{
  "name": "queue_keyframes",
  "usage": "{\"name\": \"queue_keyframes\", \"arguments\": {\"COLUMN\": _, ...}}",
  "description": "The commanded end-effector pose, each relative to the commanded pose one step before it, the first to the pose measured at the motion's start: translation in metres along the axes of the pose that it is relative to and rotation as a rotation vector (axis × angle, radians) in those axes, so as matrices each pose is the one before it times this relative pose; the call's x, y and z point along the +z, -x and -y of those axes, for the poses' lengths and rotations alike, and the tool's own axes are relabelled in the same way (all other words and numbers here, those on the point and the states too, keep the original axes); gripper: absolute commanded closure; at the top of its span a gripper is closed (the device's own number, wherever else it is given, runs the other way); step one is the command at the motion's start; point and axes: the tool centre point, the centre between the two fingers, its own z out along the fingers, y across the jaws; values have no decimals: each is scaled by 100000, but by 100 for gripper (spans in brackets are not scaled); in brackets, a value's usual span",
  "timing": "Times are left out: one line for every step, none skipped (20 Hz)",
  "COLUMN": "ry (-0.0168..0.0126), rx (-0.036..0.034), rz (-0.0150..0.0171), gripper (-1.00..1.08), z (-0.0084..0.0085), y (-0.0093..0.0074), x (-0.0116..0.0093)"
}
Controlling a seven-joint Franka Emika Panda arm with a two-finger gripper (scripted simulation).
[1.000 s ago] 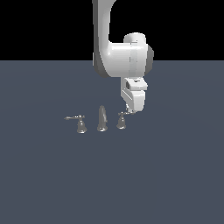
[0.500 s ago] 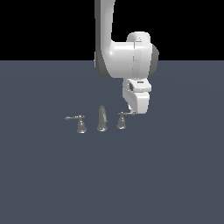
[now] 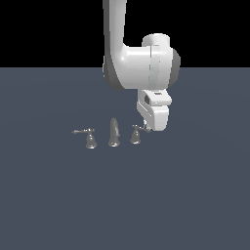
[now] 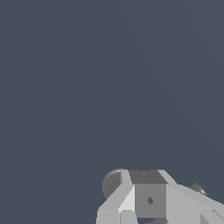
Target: Turn on the faucet by rotating a designated handle.
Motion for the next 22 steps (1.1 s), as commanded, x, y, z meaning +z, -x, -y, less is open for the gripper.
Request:
{"name": "queue_keyframes", "arguments": {"ry": 1867, "rx": 888, "rz": 303, "gripper": 108, "z": -1766, "y": -118, "x": -59}}
{"name": "queue_keyframes", "arguments": {"ry": 37, "rx": 58, "rz": -8, "gripper": 108, "z": -337, "y": 42, "x": -6}}
{"name": "queue_keyframes", "arguments": {"ry": 53, "rx": 81, "rz": -11, "gripper": 108, "z": -342, "y": 30, "x": 1}}
{"name": "queue_keyframes", "arguments": {"ry": 0, "rx": 0, "rz": 0, "gripper": 108, "z": 0, "y": 0, "x": 0}}
{"name": "queue_keyframes", "arguments": {"ry": -903, "rx": -5, "rz": -258, "gripper": 108, "z": 719, "y": -203, "x": 83}}
{"name": "queue_keyframes", "arguments": {"ry": 67, "rx": 5, "rz": 17, "gripper": 108, "z": -224, "y": 323, "x": -11}}
{"name": "queue_keyframes", "arguments": {"ry": 67, "rx": 5, "rz": 17, "gripper": 108, "z": -225, "y": 325, "x": -11}}
{"name": "queue_keyframes", "arguments": {"ry": 82, "rx": 6, "rz": 21, "gripper": 108, "z": -225, "y": 326, "x": -3}}
{"name": "queue_keyframes", "arguments": {"ry": 67, "rx": 5, "rz": 17, "gripper": 108, "z": -227, "y": 329, "x": -12}}
{"name": "queue_keyframes", "arguments": {"ry": 94, "rx": 8, "rz": 24, "gripper": 108, "z": -227, "y": 329, "x": 4}}
{"name": "queue_keyframes", "arguments": {"ry": 67, "rx": 5, "rz": 17, "gripper": 108, "z": -230, "y": 333, "x": -13}}
{"name": "queue_keyframes", "arguments": {"ry": 67, "rx": 5, "rz": 17, "gripper": 108, "z": -231, "y": 335, "x": -13}}
{"name": "queue_keyframes", "arguments": {"ry": 82, "rx": 7, "rz": 21, "gripper": 108, "z": -231, "y": 336, "x": -5}}
{"name": "queue_keyframes", "arguments": {"ry": 67, "rx": 5, "rz": 17, "gripper": 108, "z": -233, "y": 339, "x": -14}}
{"name": "queue_keyframes", "arguments": {"ry": 82, "rx": 7, "rz": 21, "gripper": 108, "z": -233, "y": 341, "x": -6}}
{"name": "queue_keyframes", "arguments": {"ry": 82, "rx": 7, "rz": 22, "gripper": 108, "z": -234, "y": 343, "x": -6}}
{"name": "queue_keyframes", "arguments": {"ry": 66, "rx": 6, "rz": 18, "gripper": 108, "z": -235, "y": 347, "x": -15}}
{"name": "queue_keyframes", "arguments": {"ry": 0, "rx": 0, "rz": 0, "gripper": 108, "z": 0, "y": 0, "x": 0}}
{"name": "queue_keyframes", "arguments": {"ry": -26, "rx": 3243, "rz": -769, "gripper": 108, "z": -241, "y": -2222, "x": 72}}
{"name": "queue_keyframes", "arguments": {"ry": 10, "rx": -349, "rz": 84, "gripper": 108, "z": 164, "y": 717, "x": -11}}
{"name": "queue_keyframes", "arguments": {"ry": 10, "rx": -352, "rz": 85, "gripper": 108, "z": 165, "y": 719, "x": -11}}
{"name": "queue_keyframes", "arguments": {"ry": 10, "rx": -352, "rz": 85, "gripper": 108, "z": 166, "y": 720, "x": -11}}
